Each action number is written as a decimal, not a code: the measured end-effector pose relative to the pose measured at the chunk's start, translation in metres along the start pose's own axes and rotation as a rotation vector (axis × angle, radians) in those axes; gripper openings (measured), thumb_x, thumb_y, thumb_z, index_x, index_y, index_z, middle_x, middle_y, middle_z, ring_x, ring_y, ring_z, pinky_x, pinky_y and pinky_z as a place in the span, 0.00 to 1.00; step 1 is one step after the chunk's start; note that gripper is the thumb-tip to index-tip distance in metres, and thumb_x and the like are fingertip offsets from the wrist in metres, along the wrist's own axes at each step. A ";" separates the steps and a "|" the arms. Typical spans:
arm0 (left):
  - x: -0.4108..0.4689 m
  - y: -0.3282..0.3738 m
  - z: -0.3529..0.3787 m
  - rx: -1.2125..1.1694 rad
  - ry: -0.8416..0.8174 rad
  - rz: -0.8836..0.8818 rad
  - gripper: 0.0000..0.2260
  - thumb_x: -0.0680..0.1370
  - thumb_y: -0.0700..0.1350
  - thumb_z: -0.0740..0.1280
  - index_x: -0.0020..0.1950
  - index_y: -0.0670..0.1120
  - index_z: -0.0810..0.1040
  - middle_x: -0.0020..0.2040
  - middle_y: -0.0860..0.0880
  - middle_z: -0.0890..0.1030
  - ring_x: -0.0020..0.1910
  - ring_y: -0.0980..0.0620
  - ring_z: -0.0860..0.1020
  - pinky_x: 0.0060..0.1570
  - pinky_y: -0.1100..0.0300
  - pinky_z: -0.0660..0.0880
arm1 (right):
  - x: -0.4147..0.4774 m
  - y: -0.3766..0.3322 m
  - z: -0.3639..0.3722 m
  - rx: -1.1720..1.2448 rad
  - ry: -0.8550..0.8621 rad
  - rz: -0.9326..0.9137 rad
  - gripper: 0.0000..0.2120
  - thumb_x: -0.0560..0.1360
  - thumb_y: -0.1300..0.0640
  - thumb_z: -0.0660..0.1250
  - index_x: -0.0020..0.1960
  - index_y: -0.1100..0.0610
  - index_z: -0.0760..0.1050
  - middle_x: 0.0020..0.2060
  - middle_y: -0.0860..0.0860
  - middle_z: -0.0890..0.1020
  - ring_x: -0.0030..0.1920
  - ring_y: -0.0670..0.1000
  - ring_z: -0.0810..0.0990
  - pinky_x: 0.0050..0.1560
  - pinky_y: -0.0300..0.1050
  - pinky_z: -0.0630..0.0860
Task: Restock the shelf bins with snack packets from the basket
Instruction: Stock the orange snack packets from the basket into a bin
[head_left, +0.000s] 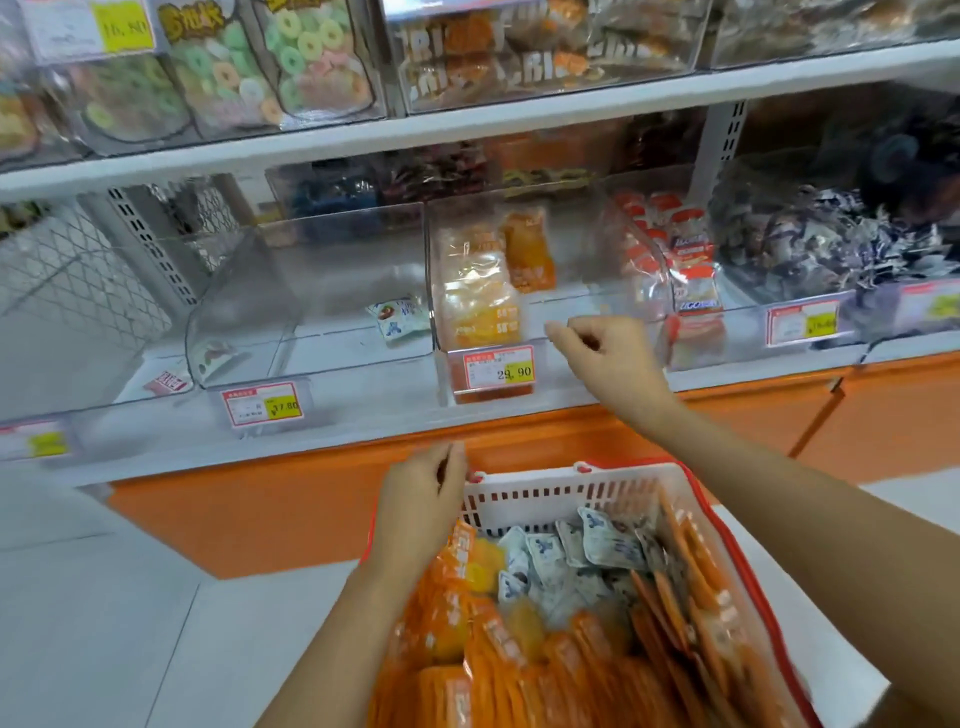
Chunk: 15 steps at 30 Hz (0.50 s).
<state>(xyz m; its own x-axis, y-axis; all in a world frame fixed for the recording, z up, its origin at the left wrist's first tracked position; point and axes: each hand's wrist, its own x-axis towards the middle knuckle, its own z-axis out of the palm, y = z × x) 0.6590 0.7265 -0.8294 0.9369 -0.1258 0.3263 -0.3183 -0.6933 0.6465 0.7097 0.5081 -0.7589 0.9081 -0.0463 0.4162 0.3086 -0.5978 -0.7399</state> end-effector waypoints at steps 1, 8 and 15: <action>-0.012 -0.012 0.010 0.085 -0.113 -0.023 0.16 0.81 0.47 0.60 0.32 0.54 0.70 0.27 0.54 0.74 0.30 0.55 0.76 0.30 0.63 0.66 | -0.012 0.010 0.002 -0.105 -0.070 0.026 0.25 0.79 0.53 0.63 0.26 0.55 0.59 0.22 0.50 0.62 0.26 0.47 0.62 0.31 0.45 0.59; -0.096 -0.072 0.059 0.305 -0.589 -0.134 0.14 0.82 0.50 0.58 0.64 0.49 0.76 0.62 0.50 0.77 0.59 0.52 0.76 0.57 0.62 0.69 | -0.089 0.111 0.005 -0.799 -0.681 0.515 0.11 0.80 0.58 0.59 0.57 0.62 0.74 0.52 0.55 0.80 0.53 0.53 0.80 0.49 0.43 0.77; -0.097 -0.063 0.071 0.336 -0.597 -0.206 0.16 0.82 0.48 0.57 0.68 0.47 0.72 0.64 0.48 0.74 0.61 0.51 0.73 0.59 0.60 0.71 | -0.154 0.161 0.007 -0.891 -0.730 0.533 0.28 0.78 0.62 0.56 0.75 0.63 0.53 0.66 0.60 0.70 0.49 0.53 0.78 0.41 0.42 0.73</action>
<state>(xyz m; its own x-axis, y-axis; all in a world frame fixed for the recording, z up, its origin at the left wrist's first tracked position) 0.5988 0.7322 -0.9504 0.9229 -0.2693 -0.2752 -0.1546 -0.9138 0.3757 0.6221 0.4245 -0.9460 0.8923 -0.1654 -0.4200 -0.1808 -0.9835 0.0031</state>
